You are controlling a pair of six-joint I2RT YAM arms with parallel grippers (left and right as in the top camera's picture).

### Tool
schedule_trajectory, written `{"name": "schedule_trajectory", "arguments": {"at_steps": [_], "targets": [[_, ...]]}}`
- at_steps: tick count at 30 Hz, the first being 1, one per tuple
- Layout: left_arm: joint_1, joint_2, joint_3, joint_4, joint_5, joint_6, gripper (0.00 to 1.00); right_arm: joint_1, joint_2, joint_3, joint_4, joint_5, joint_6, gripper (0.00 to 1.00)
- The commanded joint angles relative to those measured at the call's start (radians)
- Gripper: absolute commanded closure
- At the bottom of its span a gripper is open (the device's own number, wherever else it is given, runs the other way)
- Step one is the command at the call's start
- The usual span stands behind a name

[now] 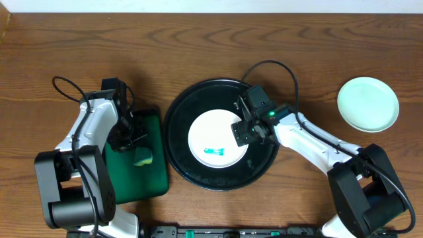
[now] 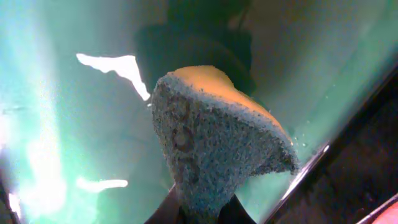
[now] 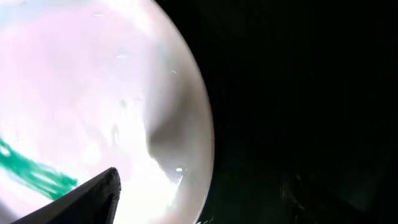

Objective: Clean dirty plates on tray and stack at the side

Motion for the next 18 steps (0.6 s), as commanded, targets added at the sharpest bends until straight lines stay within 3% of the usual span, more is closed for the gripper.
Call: {"name": "schedule_trajectory", "arguments": {"at_steps": [1, 4, 7, 18], "targets": [[0.002, -0.007, -0.001, -0.002, 0.008, 0.02, 0.93, -0.002, 0.006, 0.048, 0.016, 0.018, -0.33, 0.25], [0.002, -0.007, -0.001, -0.001, 0.008, 0.02, 0.93, -0.002, 0.006, 0.06, 0.052, -0.055, -0.497, 0.39], [0.002, -0.007, -0.001, -0.004, 0.008, 0.02, 0.93, -0.006, 0.008, 0.06, 0.069, -0.177, -0.616, 0.42], [0.002, -0.007, -0.001, -0.024, 0.008, 0.02, 0.93, -0.064, 0.008, 0.06, 0.073, -0.44, -0.79, 0.42]]}}
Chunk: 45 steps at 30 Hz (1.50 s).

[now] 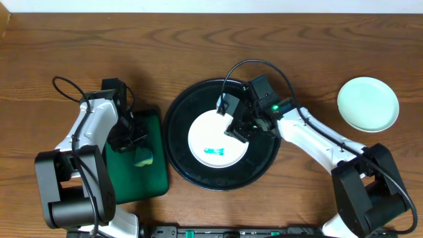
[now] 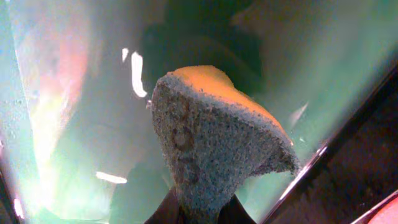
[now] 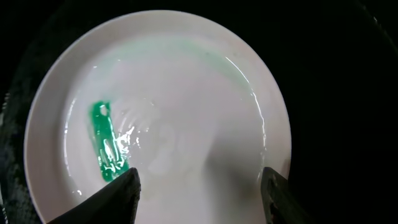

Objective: Clean dirty plates on tray and stack at the side

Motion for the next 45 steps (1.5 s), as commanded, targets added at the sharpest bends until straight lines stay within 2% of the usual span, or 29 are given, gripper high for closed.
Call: {"name": "schedule_trajectory", "arguments": {"at_steps": [1, 4, 7, 9, 15, 25, 29, 35, 38, 42, 45], "targets": [[0.002, -0.007, -0.001, -0.014, 0.001, 0.02, 0.93, -0.032, 0.008, 0.014, -0.016, -0.124, -0.126, 0.43], [0.002, -0.007, -0.001, -0.018, 0.001, 0.02, 0.93, -0.049, 0.008, 0.014, -0.031, -0.144, -0.187, 0.43], [0.002, -0.007, -0.001, -0.02, 0.002, 0.016, 0.93, -0.068, 0.014, 0.014, -0.001, -0.144, -0.183, 0.37], [0.002, -0.007, -0.001, -0.022, 0.002, 0.016, 0.93, -0.075, 0.021, 0.014, 0.021, -0.144, -0.175, 0.36], [0.002, -0.007, -0.001, -0.032, 0.002, 0.015, 0.93, -0.097, 0.077, 0.02, 0.103, -0.16, -0.117, 0.41], [0.002, -0.007, -0.001, -0.039, 0.002, 0.016, 0.93, -0.1, 0.218, 0.144, 0.097, -0.208, -0.073, 0.49], [0.002, -0.007, -0.001, -0.043, 0.002, 0.016, 0.93, -0.098, 0.259, 0.169, 0.098, -0.232, -0.071, 0.56], [0.002, -0.007, -0.001, -0.043, 0.002, 0.015, 0.93, -0.093, 0.325, 0.169, 0.076, -0.242, -0.052, 0.57], [0.002, -0.007, -0.001, -0.043, 0.002, 0.015, 0.93, -0.092, 0.342, 0.169, 0.047, -0.241, -0.053, 0.64], [0.002, -0.007, -0.001, -0.043, 0.002, 0.015, 0.93, -0.091, 0.343, 0.169, 0.023, -0.241, -0.053, 0.96], [0.002, -0.007, -0.001, -0.043, 0.002, 0.015, 0.92, -0.089, 0.343, 0.169, 0.023, -0.227, -0.019, 0.99]]}}
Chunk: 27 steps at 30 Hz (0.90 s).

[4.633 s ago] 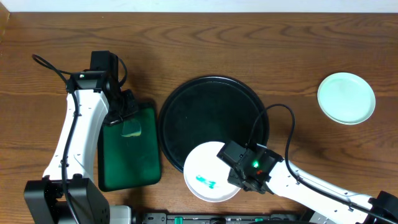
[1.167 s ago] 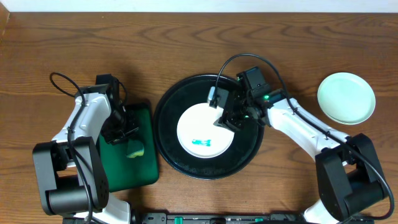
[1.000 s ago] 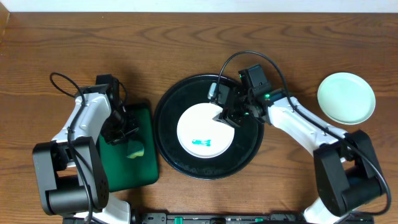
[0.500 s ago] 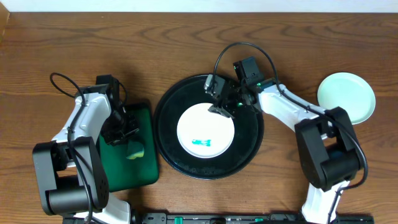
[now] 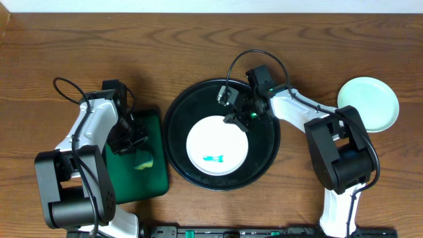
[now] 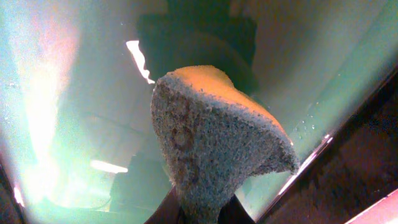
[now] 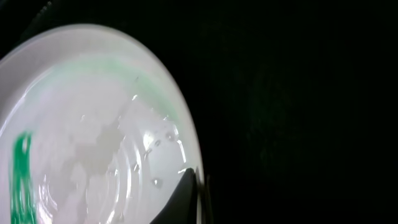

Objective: Clean dirty plates on tray and stack at the side

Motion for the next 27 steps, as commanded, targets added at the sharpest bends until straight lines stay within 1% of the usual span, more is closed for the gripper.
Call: {"name": "schedule_trajectory", "arguments": {"at_steps": [1, 4, 6, 11, 13, 17, 22, 27], "targets": [[0.002, -0.007, -0.001, -0.003, -0.001, 0.016, 0.93, 0.009, 0.027, 0.005, -0.007, 0.017, 0.043, 0.99], [0.002, -0.007, -0.001, -0.003, -0.001, 0.016, 0.92, 0.008, 0.027, 0.005, -0.003, 0.068, 0.117, 0.99], [0.002, -0.007, -0.001, -0.003, -0.001, 0.016, 0.93, 0.005, 0.025, 0.005, 0.007, 0.139, 0.212, 0.99], [0.002, -0.007, -0.001, -0.002, -0.001, 0.016, 0.93, -0.003, -0.017, 0.006, 0.002, 0.374, 0.468, 0.99], [0.002, -0.007, -0.001, 0.0, -0.001, 0.016, 0.93, -0.002, -0.052, 0.006, -0.014, 0.5, 0.595, 0.99], [0.002, -0.007, -0.001, 0.004, -0.001, 0.016, 0.93, -0.002, -0.142, 0.006, -0.109, 0.689, 0.809, 0.99], [0.002, -0.007, -0.001, 0.008, -0.001, 0.016, 0.93, 0.0, -0.23, 0.006, -0.259, 0.763, 0.918, 0.99], [0.002, -0.007, -0.001, 0.02, -0.002, 0.017, 0.93, 0.021, -0.237, 0.002, -0.388, 0.778, 1.02, 0.99]]}}
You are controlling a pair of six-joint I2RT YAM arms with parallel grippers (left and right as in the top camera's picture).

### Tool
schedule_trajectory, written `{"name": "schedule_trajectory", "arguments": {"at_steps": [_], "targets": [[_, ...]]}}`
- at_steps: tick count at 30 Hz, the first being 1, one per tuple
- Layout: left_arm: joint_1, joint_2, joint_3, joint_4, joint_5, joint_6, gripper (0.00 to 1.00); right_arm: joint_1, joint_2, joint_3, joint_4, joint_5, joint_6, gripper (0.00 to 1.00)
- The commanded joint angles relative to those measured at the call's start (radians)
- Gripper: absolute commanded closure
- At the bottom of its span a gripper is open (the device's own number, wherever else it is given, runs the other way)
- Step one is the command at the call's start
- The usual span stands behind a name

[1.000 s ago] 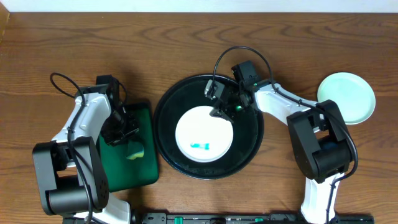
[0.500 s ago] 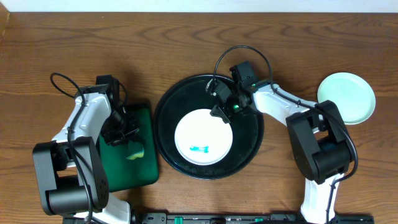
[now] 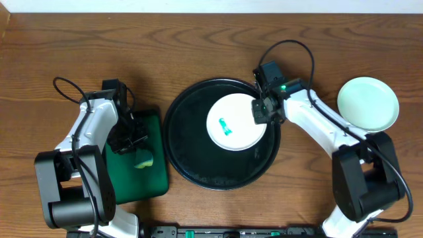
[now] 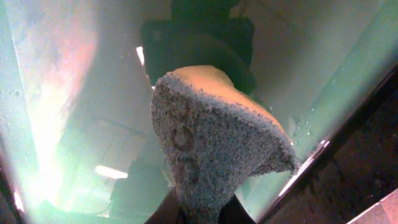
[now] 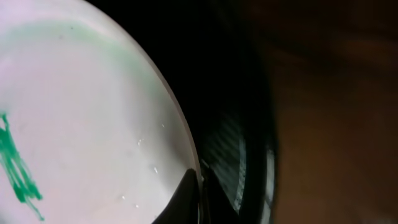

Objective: Clean dirty plates on tray and stack at the side

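A white plate (image 3: 236, 123) with a green smear (image 3: 225, 125) sits in the upper right part of the round black tray (image 3: 198, 168). My right gripper (image 3: 262, 112) is shut on the plate's right rim. In the right wrist view its fingers (image 5: 198, 196) pinch the plate (image 5: 81, 112) at the edge, with the smear (image 5: 15, 165) at far left. My left gripper (image 3: 133, 144) is shut on a yellow-and-grey sponge (image 4: 211, 137), held just over the green mat (image 3: 142, 182). The sponge hides most of the left fingers.
A clean pale green plate (image 3: 368, 104) rests on the wooden table (image 3: 198, 46) at the far right. The green mat lies to the left of the black tray, close to its rim. Both arms' cables loop above the table.
The plate, with my right gripper shut on its rim, has shifted from the tray's middle to its upper right. The smear now lies on the plate's left side. The left arm has not moved.
My right gripper was first low at the plate's right edge, then open above the plate. After that it was shut on the plate's upper right rim, and now the plate is nearer the tray's right side. The left gripper held the sponge over the mat throughout.
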Motion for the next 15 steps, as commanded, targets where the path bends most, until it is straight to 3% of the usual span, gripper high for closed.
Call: {"name": "schedule_trajectory", "arguments": {"at_steps": [1, 15], "targets": [[0.002, -0.007, -0.001, 0.005, -0.003, 0.017, 0.93, 0.024, 0.0, -0.002, -0.047, 0.076, 0.135, 0.99], [0.002, -0.007, -0.102, 0.205, -0.012, 0.079, 0.93, 0.208, 0.009, -0.021, -0.043, 0.073, 0.145, 0.99]]}}
